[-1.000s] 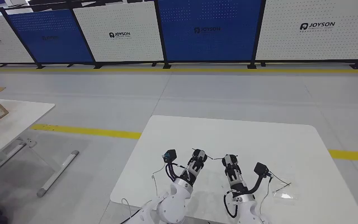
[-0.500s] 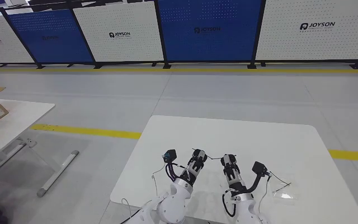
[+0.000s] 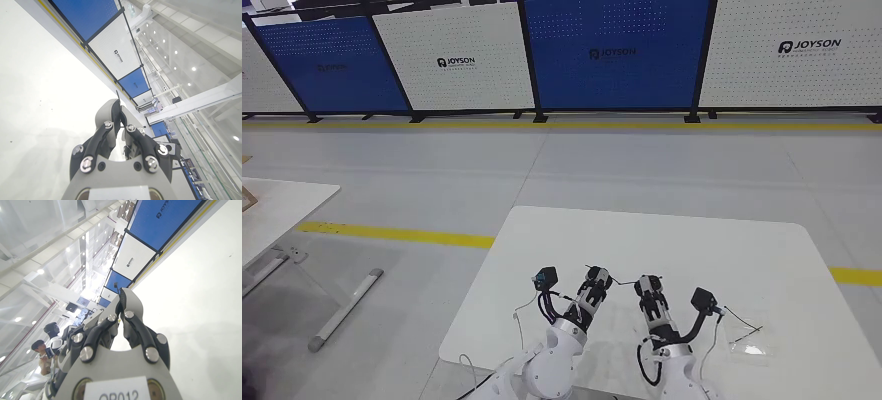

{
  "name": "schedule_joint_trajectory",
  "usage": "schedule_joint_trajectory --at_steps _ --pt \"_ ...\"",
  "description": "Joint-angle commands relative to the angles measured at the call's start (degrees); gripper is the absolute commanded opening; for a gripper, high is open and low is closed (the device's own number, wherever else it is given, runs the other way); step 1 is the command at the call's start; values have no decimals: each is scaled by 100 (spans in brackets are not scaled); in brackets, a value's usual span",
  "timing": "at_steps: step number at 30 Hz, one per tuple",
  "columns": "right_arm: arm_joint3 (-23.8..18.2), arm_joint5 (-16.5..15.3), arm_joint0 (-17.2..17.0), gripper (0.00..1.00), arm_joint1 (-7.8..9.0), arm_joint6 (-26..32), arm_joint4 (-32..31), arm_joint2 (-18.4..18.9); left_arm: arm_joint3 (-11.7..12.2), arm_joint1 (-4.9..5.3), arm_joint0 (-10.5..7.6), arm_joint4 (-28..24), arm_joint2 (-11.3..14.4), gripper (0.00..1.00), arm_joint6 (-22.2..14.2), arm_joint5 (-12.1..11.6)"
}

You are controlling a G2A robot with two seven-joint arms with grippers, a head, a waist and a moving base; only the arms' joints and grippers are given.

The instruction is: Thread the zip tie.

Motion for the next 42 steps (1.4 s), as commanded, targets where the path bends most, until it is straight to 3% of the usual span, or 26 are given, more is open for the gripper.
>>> schedule_joint_trajectory --at_steps 1,9,21,27,35,42 --pt "45 5 27 0 -12 4 50 -23 0 0 0 0 0 0 0 0" --pt "137 -186 41 0 -34 69 202 -72 25 -40 44 -11 -20 0 -72 -276" --pt "136 -186 38 0 -34 74 208 -70 20 -66 60 49 -6 0 -87 -314" --pt "164 -434 -12 0 -41 14 576 48 30 -103 63 -83 -14 0 -186 -514" --pt "232 -667 4 0 -52 22 699 67 -11 -134 104 -94 -41 0 -285 -595" --pt "241 -663 -2 0 -54 167 679 27 44 -176 115 -250 -92 0 -249 -735"
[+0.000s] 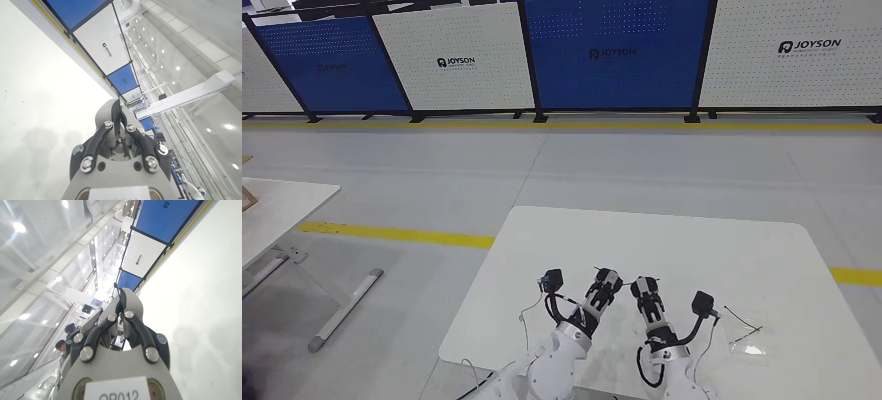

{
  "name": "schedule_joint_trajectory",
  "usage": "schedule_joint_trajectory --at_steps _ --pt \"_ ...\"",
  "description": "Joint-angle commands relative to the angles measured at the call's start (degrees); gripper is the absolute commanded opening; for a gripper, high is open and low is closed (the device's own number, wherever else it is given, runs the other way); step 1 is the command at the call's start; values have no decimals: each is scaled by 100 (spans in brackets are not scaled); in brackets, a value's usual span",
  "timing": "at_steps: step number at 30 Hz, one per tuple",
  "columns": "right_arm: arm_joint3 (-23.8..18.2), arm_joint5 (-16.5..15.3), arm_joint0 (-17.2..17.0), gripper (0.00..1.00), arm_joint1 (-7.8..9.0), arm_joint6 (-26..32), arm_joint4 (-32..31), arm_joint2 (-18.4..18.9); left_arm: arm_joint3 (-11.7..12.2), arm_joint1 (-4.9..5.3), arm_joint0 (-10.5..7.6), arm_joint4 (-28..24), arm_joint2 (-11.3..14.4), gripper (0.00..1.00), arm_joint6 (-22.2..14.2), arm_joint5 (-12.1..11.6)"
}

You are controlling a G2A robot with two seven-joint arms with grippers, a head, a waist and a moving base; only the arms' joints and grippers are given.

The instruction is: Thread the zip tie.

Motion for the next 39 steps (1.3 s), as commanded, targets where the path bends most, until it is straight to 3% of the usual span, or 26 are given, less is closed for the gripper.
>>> schedule_joint_trajectory --at_steps 1,8,16,31,32,33,35,39 --pt "1 -56 -10 0 1 -7 34 19 28 -13 -4 -75 -21 0 9 -23" --pt "-84 -193 -139 0 22 -125 5 145 76 -59 -22 -389 -112 0 -9 41" --pt "-113 -66 -166 0 21 -130 -77 145 94 -87 -3 -508 -124 0 -254 -40" --pt "-123 57 -194 0 12 -186 -174 144 132 -130 14 -373 -151 0 -351 22" --pt "-124 62 -195 0 12 -186 -180 145 128 -133 11 -366 -154 10 -356 34" --pt "-131 69 -198 0 12 -188 -190 145 128 -136 10 -348 -157 13 -361 43" --pt "-151 82 -210 0 12 -197 -208 148 128 -138 10 -256 -160 33 -348 79" --pt "-199 129 -239 0 13 -263 -278 162 82 -149 30 -123 -148 36 -282 96"
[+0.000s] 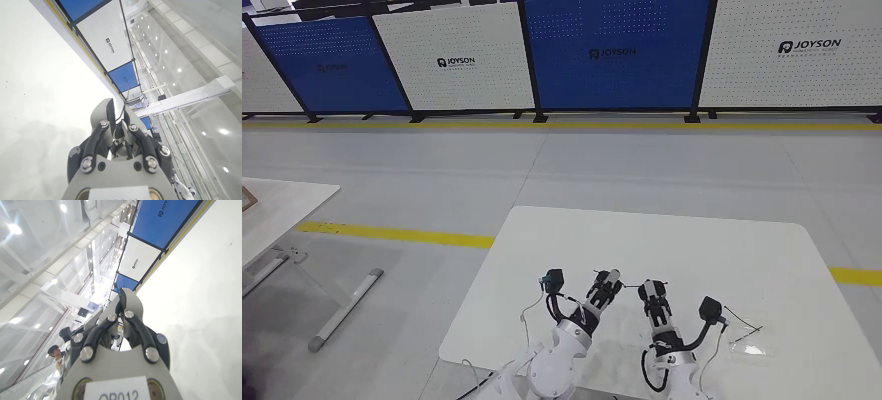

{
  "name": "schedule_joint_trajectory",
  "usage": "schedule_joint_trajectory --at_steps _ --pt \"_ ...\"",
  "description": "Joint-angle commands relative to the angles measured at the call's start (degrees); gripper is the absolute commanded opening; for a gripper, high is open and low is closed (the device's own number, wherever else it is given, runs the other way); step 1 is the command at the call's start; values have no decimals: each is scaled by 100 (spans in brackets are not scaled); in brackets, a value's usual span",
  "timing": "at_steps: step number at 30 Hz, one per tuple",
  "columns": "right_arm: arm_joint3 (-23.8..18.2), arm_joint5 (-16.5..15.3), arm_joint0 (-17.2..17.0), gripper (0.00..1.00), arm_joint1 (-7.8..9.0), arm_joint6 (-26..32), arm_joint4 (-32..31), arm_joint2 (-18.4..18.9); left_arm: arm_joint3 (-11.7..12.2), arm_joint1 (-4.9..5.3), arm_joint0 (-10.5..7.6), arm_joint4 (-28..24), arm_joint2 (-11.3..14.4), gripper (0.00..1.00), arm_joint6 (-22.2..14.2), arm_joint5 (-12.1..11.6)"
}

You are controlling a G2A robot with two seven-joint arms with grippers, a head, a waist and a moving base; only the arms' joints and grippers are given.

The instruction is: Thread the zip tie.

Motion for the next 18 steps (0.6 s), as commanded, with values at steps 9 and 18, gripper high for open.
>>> schedule_joint_trajectory --at_steps 9,18 --pt "-90 37 -56 0 4 -69 -70 49 -41 -21 20 779 147 15 109 315" --pt "-71 10 -69 0 1 -81 -84 57 -9 -59 4 1015 245 10 62 485"
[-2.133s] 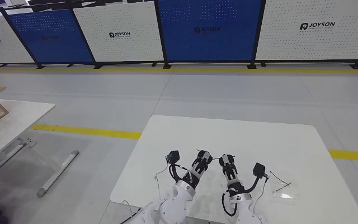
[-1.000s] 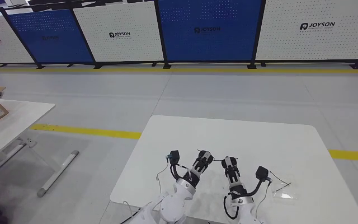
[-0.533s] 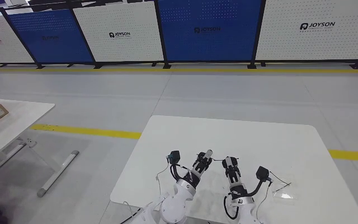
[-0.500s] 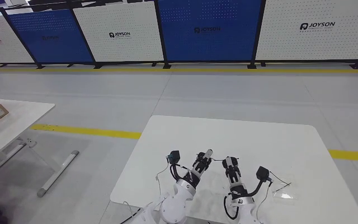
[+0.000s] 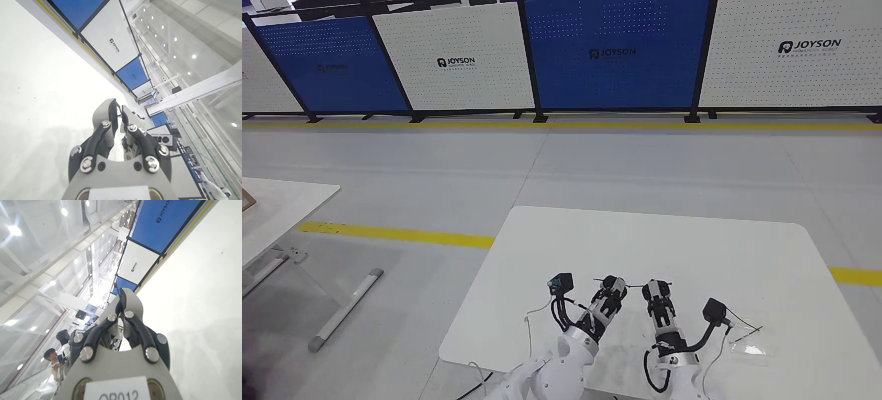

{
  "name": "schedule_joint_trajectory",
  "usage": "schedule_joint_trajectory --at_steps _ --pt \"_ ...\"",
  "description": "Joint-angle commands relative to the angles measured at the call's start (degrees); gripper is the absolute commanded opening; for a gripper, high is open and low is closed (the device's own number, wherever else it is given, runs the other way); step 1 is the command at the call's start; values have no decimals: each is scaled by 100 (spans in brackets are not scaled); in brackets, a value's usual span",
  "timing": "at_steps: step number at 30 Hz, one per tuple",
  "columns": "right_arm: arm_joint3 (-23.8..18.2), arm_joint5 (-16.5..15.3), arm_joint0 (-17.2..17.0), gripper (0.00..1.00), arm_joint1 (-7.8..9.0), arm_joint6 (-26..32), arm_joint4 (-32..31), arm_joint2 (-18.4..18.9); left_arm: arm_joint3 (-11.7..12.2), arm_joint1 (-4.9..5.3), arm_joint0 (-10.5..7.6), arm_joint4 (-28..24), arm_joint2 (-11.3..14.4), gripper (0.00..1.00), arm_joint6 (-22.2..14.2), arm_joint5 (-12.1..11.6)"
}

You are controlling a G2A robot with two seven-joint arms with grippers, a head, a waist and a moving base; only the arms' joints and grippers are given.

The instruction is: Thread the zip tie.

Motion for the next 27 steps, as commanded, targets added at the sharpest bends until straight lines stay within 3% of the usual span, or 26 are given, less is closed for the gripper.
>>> schedule_joint_trajectory --at_steps 1,3,4,5,9,13,27 --pt "8 -11 0 0 -1 4 6 3 8 -8 -2 21 3 12 -9 11" --pt "11 -19 0 0 -2 6 10 5 12 -14 2 36 10 20 -15 12" --pt "14 -24 1 0 -2 8 10 5 13 -18 5 43 12 29 -15 10" --pt "17 -29 1 0 -2 10 9 4 15 -22 9 54 15 29 -16 10" --pt "26 -47 4 0 -5 9 5 -2 27 -35 16 75 16 20 -16 14" --pt "27 -65 0 0 -7 -3 4 0 43 -47 19 83 -4 0 -17 22" --pt "-4 -62 -34 0 -2 82 -29 17 -3 -74 83 175 -8 0 -107 -118"
